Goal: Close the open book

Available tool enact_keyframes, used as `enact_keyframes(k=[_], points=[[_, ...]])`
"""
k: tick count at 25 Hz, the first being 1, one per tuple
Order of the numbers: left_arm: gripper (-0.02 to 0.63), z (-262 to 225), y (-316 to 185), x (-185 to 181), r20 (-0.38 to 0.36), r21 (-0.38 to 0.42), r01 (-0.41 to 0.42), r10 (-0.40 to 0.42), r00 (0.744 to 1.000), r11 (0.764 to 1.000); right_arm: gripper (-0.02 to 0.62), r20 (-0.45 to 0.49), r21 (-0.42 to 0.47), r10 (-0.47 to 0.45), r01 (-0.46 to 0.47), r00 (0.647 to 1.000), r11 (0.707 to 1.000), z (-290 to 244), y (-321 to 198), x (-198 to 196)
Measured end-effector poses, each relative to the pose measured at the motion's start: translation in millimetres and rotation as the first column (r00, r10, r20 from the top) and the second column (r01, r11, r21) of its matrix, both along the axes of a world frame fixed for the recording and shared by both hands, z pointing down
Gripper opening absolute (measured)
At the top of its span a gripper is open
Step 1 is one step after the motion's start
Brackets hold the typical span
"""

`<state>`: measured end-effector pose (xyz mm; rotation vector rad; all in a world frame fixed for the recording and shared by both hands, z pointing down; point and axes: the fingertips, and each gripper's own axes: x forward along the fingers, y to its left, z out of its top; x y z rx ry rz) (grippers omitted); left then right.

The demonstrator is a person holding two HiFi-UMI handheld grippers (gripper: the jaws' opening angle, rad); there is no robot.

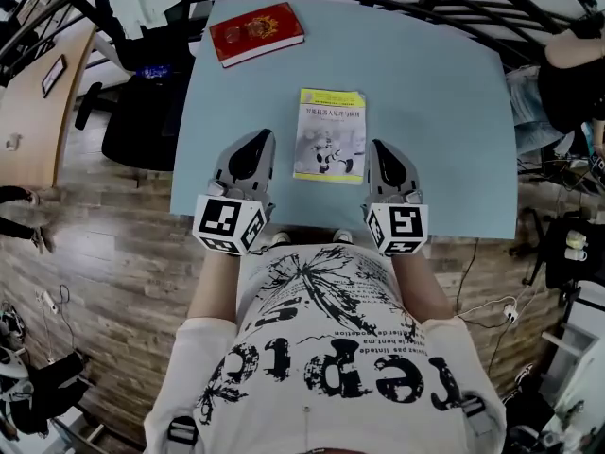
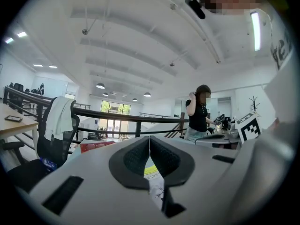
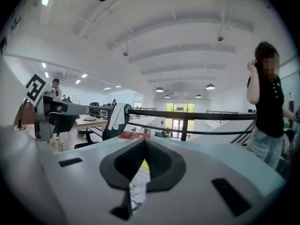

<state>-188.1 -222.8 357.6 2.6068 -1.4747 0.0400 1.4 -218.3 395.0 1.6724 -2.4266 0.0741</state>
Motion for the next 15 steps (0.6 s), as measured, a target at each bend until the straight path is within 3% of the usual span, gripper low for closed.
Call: enact_keyframes(k=[15], points=[[0.020,8.8,-5.2,7.1,-0.002,-0.018,-0.022,0.022,1.000,1.000,0.009,-0.008,0.016,0.020,-0.019,1.000,1.000,-0.6,0.3,6.5]])
